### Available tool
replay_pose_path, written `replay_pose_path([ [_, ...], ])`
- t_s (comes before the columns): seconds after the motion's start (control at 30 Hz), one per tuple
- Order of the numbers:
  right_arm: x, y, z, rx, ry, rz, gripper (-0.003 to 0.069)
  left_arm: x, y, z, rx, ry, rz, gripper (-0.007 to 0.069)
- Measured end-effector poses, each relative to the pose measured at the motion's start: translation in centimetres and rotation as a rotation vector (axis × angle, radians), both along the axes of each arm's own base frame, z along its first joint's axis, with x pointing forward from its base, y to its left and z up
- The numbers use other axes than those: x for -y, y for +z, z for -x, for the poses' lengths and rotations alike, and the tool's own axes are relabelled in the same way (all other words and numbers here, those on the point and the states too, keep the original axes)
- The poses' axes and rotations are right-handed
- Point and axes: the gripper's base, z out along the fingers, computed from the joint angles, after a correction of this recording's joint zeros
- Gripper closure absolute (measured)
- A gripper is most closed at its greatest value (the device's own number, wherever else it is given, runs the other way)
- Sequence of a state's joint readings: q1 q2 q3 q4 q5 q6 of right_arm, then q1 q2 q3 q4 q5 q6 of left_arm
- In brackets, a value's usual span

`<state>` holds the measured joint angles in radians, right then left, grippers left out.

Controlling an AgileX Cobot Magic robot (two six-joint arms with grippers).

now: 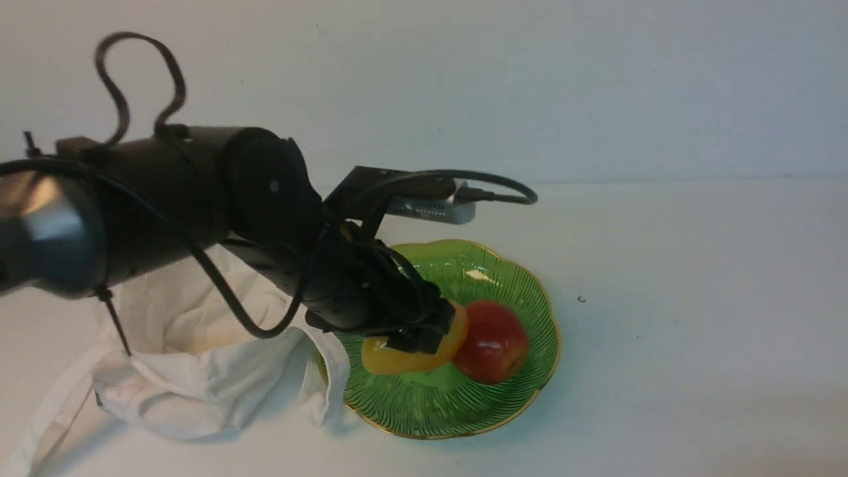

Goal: Take the fruit out of the cloth bag on the white table and place them on a plate.

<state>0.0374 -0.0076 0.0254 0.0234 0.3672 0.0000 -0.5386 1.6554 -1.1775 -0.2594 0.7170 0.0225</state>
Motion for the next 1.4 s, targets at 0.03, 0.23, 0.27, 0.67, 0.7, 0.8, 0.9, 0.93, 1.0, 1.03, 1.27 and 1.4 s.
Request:
replay_pose_path([
  [0.03, 0.0, 0.0, 0.0, 0.0, 0.0, 0.0, 0.0673, 0.1, -0.2, -0.3, 0.015, 0.012, 0.008, 0.016],
  [0.23, 0.0, 0.0, 0.0, 0.0, 0.0, 0.0, 0.0673, 0.8, -1.5, -2.0, 0.099, 0.062, 0.045, 0.016],
  [0.27, 0.0, 0.0, 0.0, 0.0, 0.0, 0.0, 0.0673, 0.9, -1.8, -2.2, 0.103, 0.066, 0.046, 0.016],
  [0.67, 0.0, 0.0, 0.0, 0.0, 0.0, 0.0, 0.0673, 1.4, -3.5, -3.4, 0.139, 0.089, 0.057, 0.0068],
  [0.7, 0.0, 0.0, 0.0, 0.0, 0.0, 0.0, 0.0673, 1.4, -3.7, -3.4, 0.13, 0.089, 0.052, 0.0039],
  [0.8, 0.0, 0.0, 0.0, 0.0, 0.0, 0.0, 0.0673, 1.4, -3.8, -3.4, 0.117, 0.085, 0.047, -0.0009],
  [0.9, 0.0, 0.0, 0.0, 0.0, 0.0, 0.0, 0.0673, 1.6, -2.9, -3.6, 0.096, 0.073, 0.042, -0.0038],
  [0.93, 0.0, 0.0, 0.0, 0.0, 0.0, 0.0, 0.0673, 1.7, -2.1, -3.9, 0.097, 0.069, 0.044, -0.004],
  [1.0, 0.0, 0.0, 0.0, 0.0, 0.0, 0.0, 0.0673, 1.7, -0.4, -4.2, 0.097, 0.051, 0.035, -0.0026],
  [1.03, 0.0, 0.0, 0.0, 0.0, 0.0, 0.0, 0.0673, 1.6, 0.7, -4.3, 0.1, 0.038, 0.024, -0.0006],
  [1.27, 0.0, 0.0, 0.0, 0.0, 0.0, 0.0, 0.0673, -0.4, 9.4, -3.3, 0.17, -0.03, -0.112, 0.0364],
  [1.4, 0.0, 0.0, 0.0, 0.0, 0.0, 0.0, 0.0673, -2.2, 13.3, -1.5, 0.206, -0.03, -0.184, 0.0563],
])
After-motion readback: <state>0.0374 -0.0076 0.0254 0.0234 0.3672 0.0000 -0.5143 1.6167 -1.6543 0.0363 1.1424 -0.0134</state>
